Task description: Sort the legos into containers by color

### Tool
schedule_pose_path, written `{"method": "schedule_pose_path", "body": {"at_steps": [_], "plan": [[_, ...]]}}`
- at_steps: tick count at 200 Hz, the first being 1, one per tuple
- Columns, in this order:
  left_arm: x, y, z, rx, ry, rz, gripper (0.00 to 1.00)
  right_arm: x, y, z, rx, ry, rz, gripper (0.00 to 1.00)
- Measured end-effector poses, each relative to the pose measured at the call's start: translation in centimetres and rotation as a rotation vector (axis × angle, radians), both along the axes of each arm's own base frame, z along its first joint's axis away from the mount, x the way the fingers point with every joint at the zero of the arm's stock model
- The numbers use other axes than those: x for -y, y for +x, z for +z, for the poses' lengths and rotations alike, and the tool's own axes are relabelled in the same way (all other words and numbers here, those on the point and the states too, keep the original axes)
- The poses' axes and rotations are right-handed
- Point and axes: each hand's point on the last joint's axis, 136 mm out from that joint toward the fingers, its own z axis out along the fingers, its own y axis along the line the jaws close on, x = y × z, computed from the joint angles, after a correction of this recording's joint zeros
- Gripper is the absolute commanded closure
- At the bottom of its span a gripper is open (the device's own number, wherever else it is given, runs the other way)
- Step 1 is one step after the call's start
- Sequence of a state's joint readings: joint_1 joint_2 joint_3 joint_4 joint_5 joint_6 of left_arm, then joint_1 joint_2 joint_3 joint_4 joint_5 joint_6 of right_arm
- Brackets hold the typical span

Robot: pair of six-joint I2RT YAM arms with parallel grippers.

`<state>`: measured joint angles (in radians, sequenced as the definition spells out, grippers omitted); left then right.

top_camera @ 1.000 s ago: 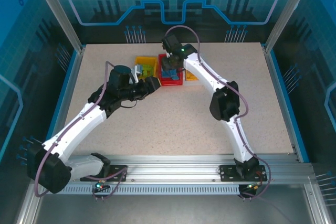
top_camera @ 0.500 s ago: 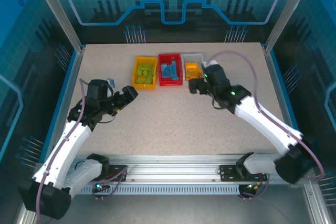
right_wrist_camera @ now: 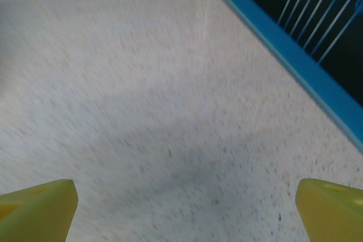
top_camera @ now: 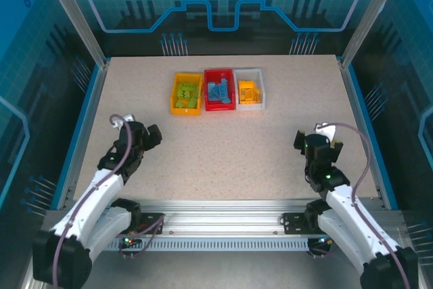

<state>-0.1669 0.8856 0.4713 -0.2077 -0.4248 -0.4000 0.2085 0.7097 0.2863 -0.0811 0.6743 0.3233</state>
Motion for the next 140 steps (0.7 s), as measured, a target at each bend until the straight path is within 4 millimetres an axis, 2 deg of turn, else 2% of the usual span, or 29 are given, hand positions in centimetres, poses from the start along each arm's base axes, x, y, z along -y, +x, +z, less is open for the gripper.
{"method": "schedule_pose_path", "body": {"at_steps": [16, 38, 65, 90, 119, 140], "plan": [[-0.1, 1.7, -1.8, 0.000, 0.099, -0.055, 0.01, 0.8, 0.6, -2.5, -0.071, -0.003, 0.000, 0.00], [-0.3, 4.2, -3.6, -0.003, 0.172, -0.093, 0.01, 0.7, 2.7, -4.1, -0.118, 0.003, 0.056, 0.00], [-0.7, 6.7, -5.3, 0.005, 0.215, -0.119, 0.01, -0.6, 6.1, -4.1, -0.077, 0.014, 0.155, 0.00], [-1.0, 9.0, -5.2, 0.071, 0.218, -0.138, 0.01, -1.3, 8.7, -3.6, -0.013, 0.042, 0.213, 0.00], [-1.5, 9.7, -4.0, 0.202, 0.207, -0.131, 0.01, -2.9, 10.9, -3.5, 0.037, 0.037, 0.301, 0.00], [-1.3, 8.0, -5.2, 0.235, 0.207, -0.147, 0.01, -5.0, 11.3, -4.1, 0.054, 0.006, 0.393, 0.00]]}}
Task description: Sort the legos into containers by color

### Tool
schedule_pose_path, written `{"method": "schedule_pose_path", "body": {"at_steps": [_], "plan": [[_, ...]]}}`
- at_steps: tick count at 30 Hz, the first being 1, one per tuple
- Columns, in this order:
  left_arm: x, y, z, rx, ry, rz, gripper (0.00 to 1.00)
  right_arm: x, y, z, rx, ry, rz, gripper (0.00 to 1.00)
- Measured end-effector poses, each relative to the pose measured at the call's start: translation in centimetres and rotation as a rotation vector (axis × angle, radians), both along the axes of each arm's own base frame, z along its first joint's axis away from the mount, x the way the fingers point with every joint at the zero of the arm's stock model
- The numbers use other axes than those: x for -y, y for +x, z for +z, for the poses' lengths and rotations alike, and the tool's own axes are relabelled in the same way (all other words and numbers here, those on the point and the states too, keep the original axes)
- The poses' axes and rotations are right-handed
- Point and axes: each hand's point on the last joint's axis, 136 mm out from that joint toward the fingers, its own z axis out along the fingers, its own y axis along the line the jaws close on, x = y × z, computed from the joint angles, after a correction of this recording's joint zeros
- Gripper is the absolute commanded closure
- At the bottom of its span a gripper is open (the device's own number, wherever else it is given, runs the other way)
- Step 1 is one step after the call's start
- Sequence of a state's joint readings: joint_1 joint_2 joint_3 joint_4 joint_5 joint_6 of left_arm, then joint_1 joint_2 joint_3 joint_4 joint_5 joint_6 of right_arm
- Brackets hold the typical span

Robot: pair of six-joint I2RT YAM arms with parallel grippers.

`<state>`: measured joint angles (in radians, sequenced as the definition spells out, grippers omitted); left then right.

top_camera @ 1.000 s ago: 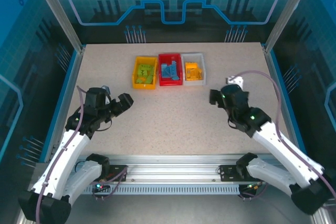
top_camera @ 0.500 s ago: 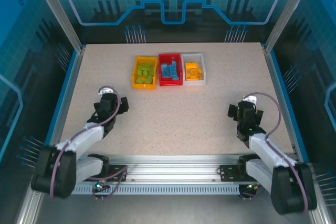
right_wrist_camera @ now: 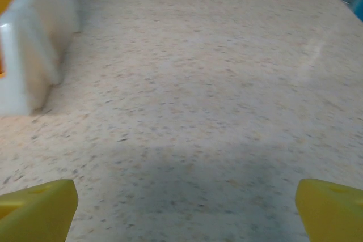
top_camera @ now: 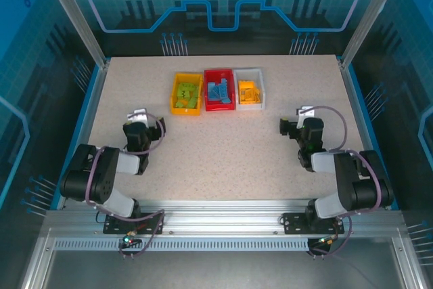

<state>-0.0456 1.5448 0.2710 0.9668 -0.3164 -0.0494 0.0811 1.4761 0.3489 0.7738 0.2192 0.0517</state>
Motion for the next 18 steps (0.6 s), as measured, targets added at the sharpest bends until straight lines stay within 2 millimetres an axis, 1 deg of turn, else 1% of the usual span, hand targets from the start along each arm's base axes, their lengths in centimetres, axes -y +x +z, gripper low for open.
{"method": "schedule_pose_path", "body": {"at_steps": [1, 3, 5, 7, 9, 18], "plan": [[0.0, -0.3, -0.3, -0.004, 0.000, 0.000, 0.01, -0.6, -0.1, -0.1, 0.003, -0.009, 0.023, 0.00], [0.0, 0.0, -0.2, -0.001, -0.003, -0.004, 0.01, -1.2, 0.1, 0.0, 0.007, -0.024, 0.049, 0.00], [0.0, 1.0, 0.6, 0.014, -0.008, -0.009, 0.01, -1.3, 0.6, 0.4, 0.014, -0.024, 0.054, 0.00], [0.0, 2.0, 1.9, 0.047, -0.011, -0.011, 0.01, -1.0, 1.2, 1.1, 0.031, -0.020, 0.046, 0.00], [0.1, 2.4, 2.4, 0.062, -0.013, -0.014, 0.01, -0.8, 1.5, 1.5, 0.041, -0.020, 0.040, 0.00], [0.2, 2.3, 2.2, 0.053, -0.015, -0.021, 0.01, -0.8, 1.5, 1.4, 0.036, -0.020, 0.041, 0.00]]}}
